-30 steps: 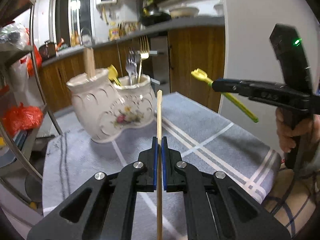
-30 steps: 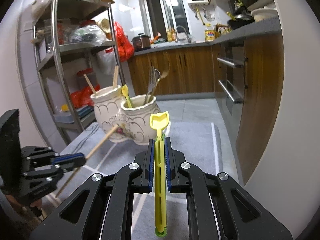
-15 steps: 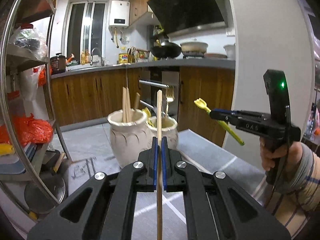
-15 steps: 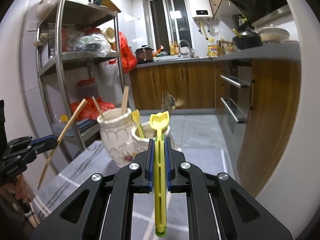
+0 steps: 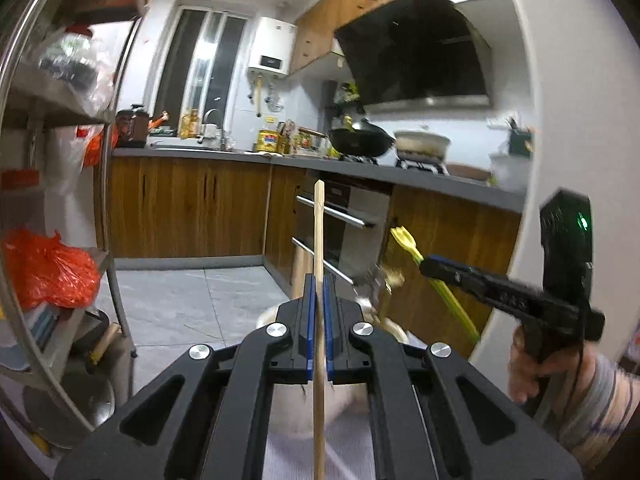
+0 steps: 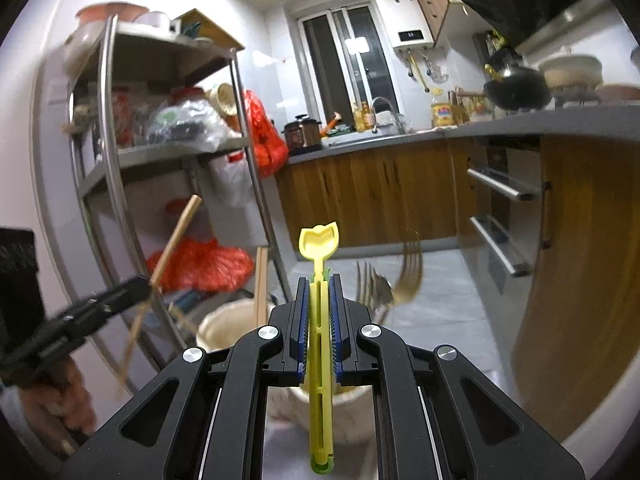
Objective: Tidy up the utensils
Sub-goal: 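Lift the chopstick with the left tool while the right tool carries the spoon toward the pot, then open the left tool over the tall pot while the right tool drops the spoon into the short pot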
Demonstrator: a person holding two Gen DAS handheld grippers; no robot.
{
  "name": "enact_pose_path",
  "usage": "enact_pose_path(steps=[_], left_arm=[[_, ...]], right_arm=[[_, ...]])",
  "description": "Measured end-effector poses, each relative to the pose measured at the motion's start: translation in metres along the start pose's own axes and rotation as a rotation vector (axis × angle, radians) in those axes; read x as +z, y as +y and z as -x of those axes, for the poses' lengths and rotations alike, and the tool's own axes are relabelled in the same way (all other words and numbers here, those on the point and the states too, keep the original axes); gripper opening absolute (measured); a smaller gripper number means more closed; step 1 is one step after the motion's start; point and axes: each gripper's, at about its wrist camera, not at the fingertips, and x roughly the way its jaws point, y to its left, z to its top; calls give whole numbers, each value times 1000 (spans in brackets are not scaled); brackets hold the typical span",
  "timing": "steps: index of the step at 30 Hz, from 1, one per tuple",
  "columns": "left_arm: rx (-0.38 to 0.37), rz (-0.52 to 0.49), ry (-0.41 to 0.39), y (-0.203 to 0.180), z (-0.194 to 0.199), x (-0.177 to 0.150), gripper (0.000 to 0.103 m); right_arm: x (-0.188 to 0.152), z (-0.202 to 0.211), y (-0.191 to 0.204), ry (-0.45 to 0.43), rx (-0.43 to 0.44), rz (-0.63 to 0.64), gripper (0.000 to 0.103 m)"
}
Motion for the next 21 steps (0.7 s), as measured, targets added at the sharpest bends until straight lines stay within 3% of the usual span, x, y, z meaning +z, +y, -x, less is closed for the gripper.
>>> enact_pose_path(steps=[5,11,21], left_arm=[[-2,102,-75,22,-34,15,3],[22,90,-158,19,-62,29,3],[32,88,-98,24,-85,8,3]], right_arm=[[1,-30,-5,-10,29,-40,11],[-7,-56,-11,-26,27,-50,11],[-20,-75,-6,12,-53,28,11]])
